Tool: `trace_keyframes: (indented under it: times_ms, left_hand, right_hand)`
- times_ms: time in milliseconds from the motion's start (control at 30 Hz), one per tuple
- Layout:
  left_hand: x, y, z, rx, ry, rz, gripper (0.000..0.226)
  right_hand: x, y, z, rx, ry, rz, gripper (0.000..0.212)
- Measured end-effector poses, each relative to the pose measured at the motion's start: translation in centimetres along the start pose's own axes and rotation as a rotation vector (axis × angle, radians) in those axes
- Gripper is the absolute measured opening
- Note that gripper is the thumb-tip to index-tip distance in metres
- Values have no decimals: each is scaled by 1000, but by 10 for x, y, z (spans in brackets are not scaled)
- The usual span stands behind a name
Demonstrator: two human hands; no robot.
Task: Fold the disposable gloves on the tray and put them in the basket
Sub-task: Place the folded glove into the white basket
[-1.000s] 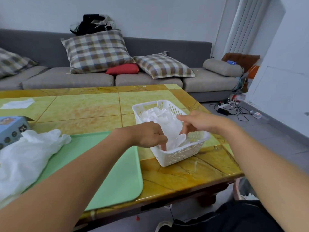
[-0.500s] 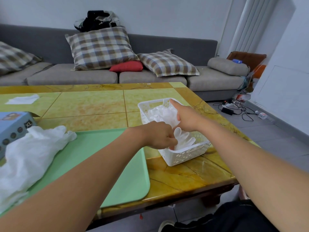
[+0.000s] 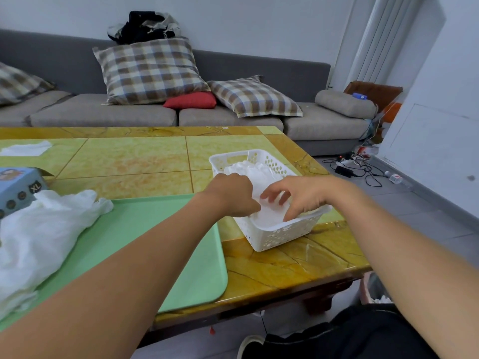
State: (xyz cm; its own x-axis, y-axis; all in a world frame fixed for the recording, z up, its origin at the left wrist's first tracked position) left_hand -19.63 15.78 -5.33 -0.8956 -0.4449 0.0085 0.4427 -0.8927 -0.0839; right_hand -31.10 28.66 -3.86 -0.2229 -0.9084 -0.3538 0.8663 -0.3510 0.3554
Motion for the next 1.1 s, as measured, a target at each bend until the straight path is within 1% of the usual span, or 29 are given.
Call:
trace_keyframes:
  times_ms: [33,67,100,167,233,267,300,367,400,433,500,533,567,633,700,733,767,800,833,867,900,933,1000,1033,1100]
  left_hand:
    - [0,-2,0,15,-9,11,31]
    - [0,-2,0,13,-14,27,36]
    - [0,-2,0,4,-13,46,42]
    - [1,-1,0,-19,0,90,50]
    - [3,-1,0,-13,26,126,51]
    - [3,-1,0,4,34,133,55]
    - [2,-1,0,24,42,134,63]
    - [2,0,0,46,55,138,74]
    - [2,1,-1,47,65,138,73]
    - [3,2,-2,41,78,139,70]
    - [3,4,-3,19,95,137,63]
    - [2,5,-3,12,97,127,63]
    - [0,7,-3,1,94,112,63]
    - [-5,15,2,-71,54,75,66]
    - [-10,29,15,-237,-28,43,60]
    - [-14,40,25,-325,-88,41,52]
    - [-18,52,35,-386,-159,48,42]
    - [-26,74,47,-402,-219,83,34]
    - [-31,91,55,-412,-258,118,30]
    - [-39,114,62,-408,-276,177,28]
    - [-47,136,66,-407,-280,242,28]
    - [-62,167,68,-397,-285,330,28]
    - [-87,216,65,-372,-297,472,28]
    - [-107,243,62,-346,-292,541,28]
    - [-140,282,51,-300,-265,620,29]
  right_hand:
    - [1,-1,-2,-65,22,-38,91]
    - [2,1,-3,-93,45,-63,101]
    - [2,2,-5,-83,61,-75,106]
    - [4,4,-5,-36,85,-55,108]
    - [6,5,-3,33,66,-43,102]
    - [7,7,1,79,30,-39,97]
    - [8,9,6,125,-30,-34,89]
    - [15,15,16,144,-226,-22,69]
    - [20,17,17,115,-305,-32,66]
    - [25,19,15,63,-312,-47,70]
    - [37,21,-4,-15,-146,-85,91]
    - [42,21,-13,-20,-70,-112,97]
    - [45,22,-19,-20,-52,-123,98]
    - [45,29,-11,-96,-101,-146,89]
    - [39,44,11,-272,-210,-180,65]
    - [36,58,25,-354,-309,-176,53]
    - [34,72,36,-393,-428,-141,43]
    - [41,95,41,-386,-550,-48,37]
    - [45,115,42,-341,-647,60,32]
    - [52,140,37,-237,-697,184,27]
    - [61,162,29,-117,-703,302,24]
    - [77,187,15,-26,-660,406,23]
    - [104,217,-18,-13,-536,487,30]
    - [120,234,-36,-24,-480,512,37]
    - [139,259,-62,10,-395,561,51]
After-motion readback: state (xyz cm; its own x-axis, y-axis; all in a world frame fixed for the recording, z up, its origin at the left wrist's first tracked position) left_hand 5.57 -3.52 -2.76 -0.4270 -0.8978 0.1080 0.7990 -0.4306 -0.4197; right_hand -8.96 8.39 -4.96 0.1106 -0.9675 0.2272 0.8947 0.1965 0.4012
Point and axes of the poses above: each hand's wrist, its own x-axis towards the middle knuckle, its own z-axis out of the back of the hand, y = z × x, the point moved 3 cm from there along x, towards the middle knuckle, and after that the axes turned 11 degrees about z, right-handed, at the moved point
